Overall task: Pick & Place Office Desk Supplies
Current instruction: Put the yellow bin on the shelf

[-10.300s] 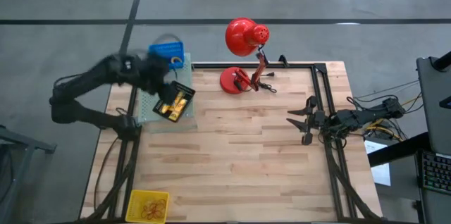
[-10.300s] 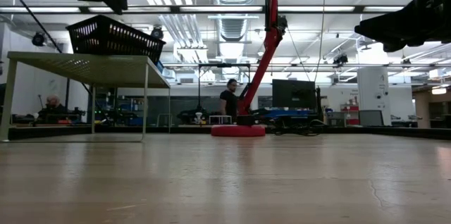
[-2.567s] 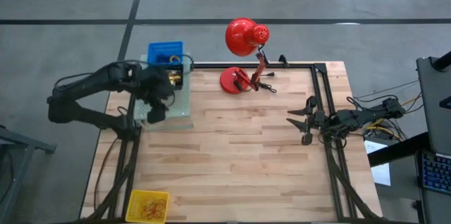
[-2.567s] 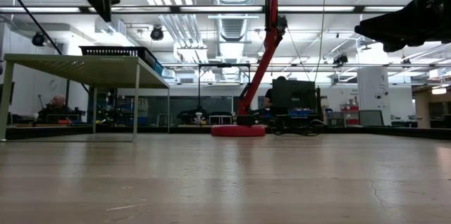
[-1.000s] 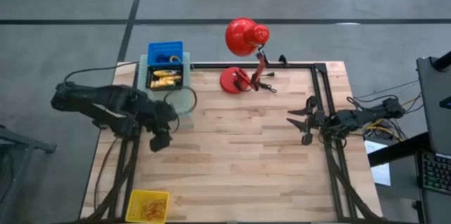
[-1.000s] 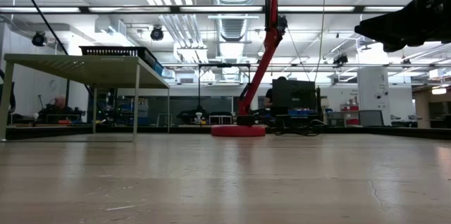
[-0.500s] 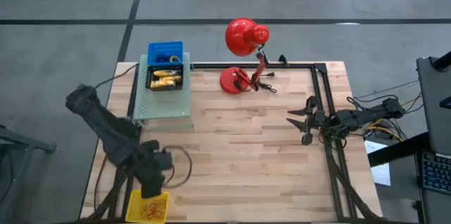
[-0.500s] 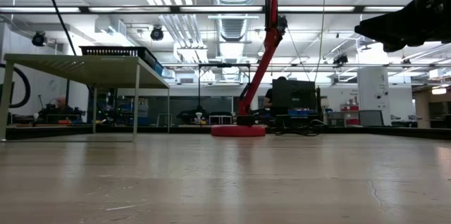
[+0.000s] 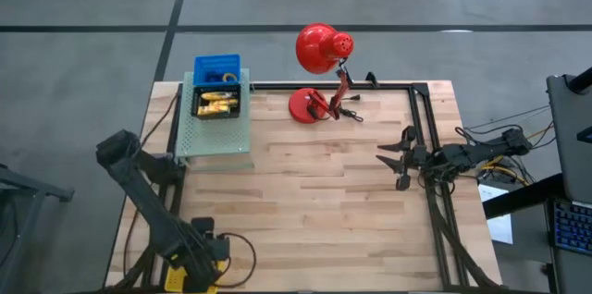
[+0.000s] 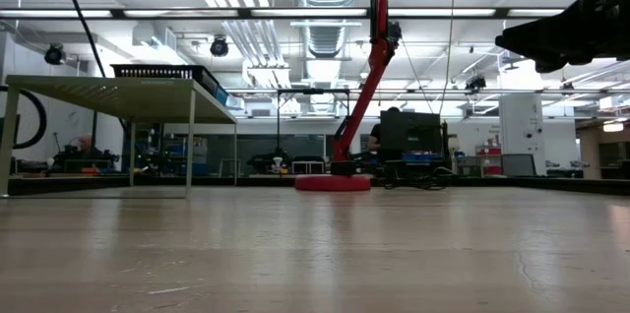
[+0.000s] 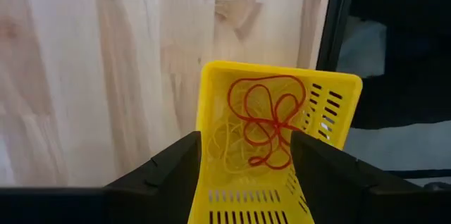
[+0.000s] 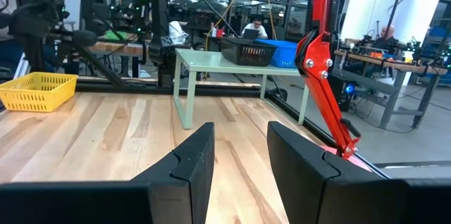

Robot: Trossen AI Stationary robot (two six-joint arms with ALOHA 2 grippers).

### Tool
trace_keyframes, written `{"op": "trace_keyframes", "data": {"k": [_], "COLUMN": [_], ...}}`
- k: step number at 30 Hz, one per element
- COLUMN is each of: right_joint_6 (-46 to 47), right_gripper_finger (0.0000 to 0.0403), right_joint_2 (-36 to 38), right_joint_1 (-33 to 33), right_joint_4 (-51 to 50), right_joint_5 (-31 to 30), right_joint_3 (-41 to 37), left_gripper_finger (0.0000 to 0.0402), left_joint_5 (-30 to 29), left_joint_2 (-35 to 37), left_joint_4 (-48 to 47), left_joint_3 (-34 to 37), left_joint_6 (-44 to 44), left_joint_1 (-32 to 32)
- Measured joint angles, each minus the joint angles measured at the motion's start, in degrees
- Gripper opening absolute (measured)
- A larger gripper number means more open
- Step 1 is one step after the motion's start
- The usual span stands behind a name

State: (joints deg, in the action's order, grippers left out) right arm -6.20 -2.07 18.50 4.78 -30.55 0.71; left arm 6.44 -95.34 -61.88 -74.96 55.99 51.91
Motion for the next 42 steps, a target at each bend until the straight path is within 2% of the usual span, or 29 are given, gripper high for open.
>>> {"op": "trace_keyframes", "data": {"k": [6,12,28,34,42], "right_joint_6": [0.0,0.0,0.0,0.0,0.0], "right_gripper_finger": [0.0127,0.0128,0.0128,0.0127,0.0128], "right_joint_2": [0.0,0.0,0.0,0.0,0.0], "right_joint_1": [0.0,0.0,0.0,0.0,0.0], "right_joint_4": [0.0,0.0,0.0,0.0,0.0], "right_joint_5": [0.0,0.0,0.0,0.0,0.0], "right_joint_3": [0.0,0.0,0.0,0.0,0.0], "left_gripper_finger": [0.0223,0.0223,0.0220,0.0200,0.0144], "left_joint_5": [-4.0,-8.2,-6.9,-6.9,-8.4], "left_joint_2": [-2.7,-2.5,-2.4,-2.4,-2.4], "left_joint_4": [0.9,0.4,11.6,14.4,15.2], "left_joint_3": [0.0,2.2,13.1,15.7,16.3], "left_joint_6": [-0.5,-0.7,1.4,2.6,2.6], "left_joint_1": [1.8,2.5,2.5,2.5,2.5]}}
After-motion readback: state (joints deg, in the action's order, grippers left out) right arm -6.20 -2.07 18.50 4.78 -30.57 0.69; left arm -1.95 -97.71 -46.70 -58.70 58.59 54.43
